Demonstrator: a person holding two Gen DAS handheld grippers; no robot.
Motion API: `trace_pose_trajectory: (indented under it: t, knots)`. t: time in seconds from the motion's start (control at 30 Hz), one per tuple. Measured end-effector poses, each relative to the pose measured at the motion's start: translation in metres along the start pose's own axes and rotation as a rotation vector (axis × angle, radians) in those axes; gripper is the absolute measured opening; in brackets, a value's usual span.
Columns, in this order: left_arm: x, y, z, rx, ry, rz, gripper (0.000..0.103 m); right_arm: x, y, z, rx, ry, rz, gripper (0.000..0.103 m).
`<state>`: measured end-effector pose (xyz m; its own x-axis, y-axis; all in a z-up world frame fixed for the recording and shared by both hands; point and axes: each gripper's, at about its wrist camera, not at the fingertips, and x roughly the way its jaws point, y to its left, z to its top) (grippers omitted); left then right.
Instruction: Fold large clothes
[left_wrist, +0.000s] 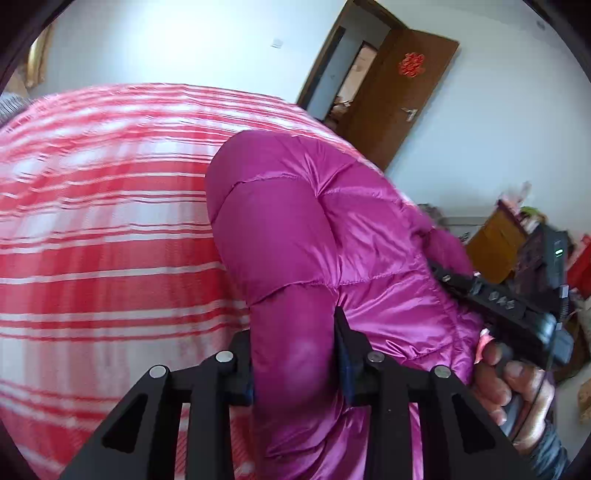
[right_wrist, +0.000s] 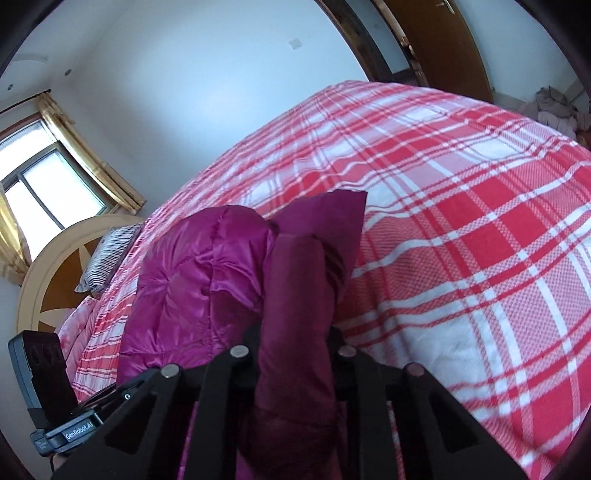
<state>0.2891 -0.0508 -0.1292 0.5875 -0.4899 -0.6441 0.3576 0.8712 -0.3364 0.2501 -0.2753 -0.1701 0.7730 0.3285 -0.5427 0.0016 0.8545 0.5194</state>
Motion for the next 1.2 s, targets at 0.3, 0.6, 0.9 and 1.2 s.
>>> trace_pose_trajectory:
  t: [0.3,0.6,0.9,1.2]
  knots:
    - [-0.076,0.006,-0.018,0.047,-0.113,0.176,0.031,0.003,0.069,-0.011,-0.075,0.002,0.107,0.017]
    - [-0.117,0.04,-0.029,0.018,-0.17,0.265,0.03,0.031,0.142,-0.026,-0.159,0.055,0.185,0.017]
    - [-0.161,0.092,-0.042,-0.049,-0.207,0.349,0.03,0.058,0.21,-0.046,-0.249,0.105,0.254,0.017]
    - [-0.194,0.137,-0.051,-0.097,-0.226,0.428,0.03,0.098,0.264,-0.069,-0.279,0.194,0.324,0.017]
